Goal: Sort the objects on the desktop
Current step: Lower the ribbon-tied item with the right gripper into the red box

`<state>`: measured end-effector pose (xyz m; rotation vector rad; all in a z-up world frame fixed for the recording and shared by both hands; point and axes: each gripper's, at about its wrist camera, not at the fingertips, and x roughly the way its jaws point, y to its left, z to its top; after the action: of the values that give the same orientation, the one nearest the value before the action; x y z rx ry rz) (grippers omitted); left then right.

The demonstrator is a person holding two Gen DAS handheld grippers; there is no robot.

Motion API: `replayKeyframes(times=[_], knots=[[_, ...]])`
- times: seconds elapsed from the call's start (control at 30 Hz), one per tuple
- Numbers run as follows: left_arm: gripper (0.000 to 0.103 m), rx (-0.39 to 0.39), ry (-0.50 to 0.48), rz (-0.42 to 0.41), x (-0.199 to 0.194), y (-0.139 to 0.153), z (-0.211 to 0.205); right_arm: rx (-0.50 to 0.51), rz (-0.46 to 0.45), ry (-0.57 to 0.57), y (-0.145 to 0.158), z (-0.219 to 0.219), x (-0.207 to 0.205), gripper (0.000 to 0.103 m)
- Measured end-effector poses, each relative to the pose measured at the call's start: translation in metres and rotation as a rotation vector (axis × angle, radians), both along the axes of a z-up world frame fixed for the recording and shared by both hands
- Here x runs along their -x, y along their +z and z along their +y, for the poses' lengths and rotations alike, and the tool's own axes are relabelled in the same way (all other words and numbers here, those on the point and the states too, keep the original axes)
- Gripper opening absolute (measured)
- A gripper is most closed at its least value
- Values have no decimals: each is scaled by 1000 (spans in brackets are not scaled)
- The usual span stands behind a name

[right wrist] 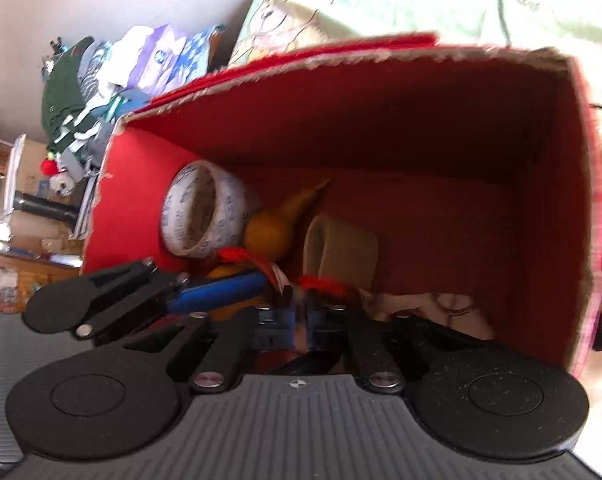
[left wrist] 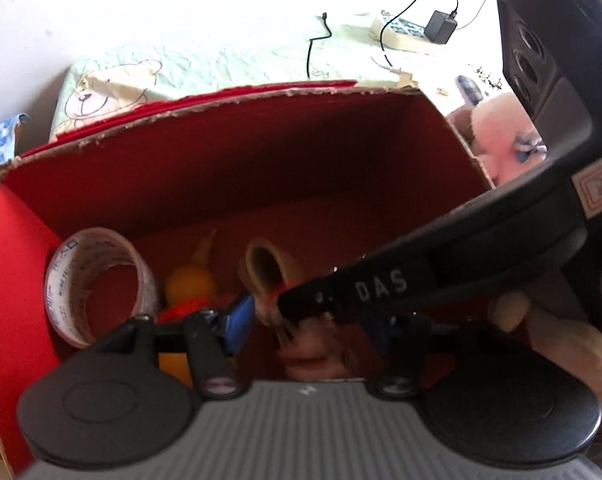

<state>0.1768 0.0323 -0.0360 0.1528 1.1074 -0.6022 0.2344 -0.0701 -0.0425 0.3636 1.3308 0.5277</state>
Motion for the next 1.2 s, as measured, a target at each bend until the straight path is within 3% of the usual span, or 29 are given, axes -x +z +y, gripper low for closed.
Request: replayKeyframes(times=[0.17, 0.4, 0.57, 0.8, 0.93, 1.1, 1.2], knots=[[63, -20, 26, -3, -3, -1, 6, 23, -21, 3, 2, -3, -1, 7], [68, -53, 46, -11, -12, -11, 12, 62, 3, 24, -5, -2, -6, 24], [69, -61, 51, -14, -15, -21, 20, -9, 101, -9, -19, -5, -12, 23], [74, -73, 56, -24, -10, -15, 23, -80, 135, 25, -21, -7, -13, 23], [82, -112, 54, -53, -11, -21, 19, -40, 103, 17, -18, -3, -10, 24], [82, -103, 55, -38, -14, -25, 20, -15, 83, 35, -19, 2, -9, 23], [82, -145, 41, -64, -10, -26, 15, 7, 104, 42, -23, 5, -12, 24]])
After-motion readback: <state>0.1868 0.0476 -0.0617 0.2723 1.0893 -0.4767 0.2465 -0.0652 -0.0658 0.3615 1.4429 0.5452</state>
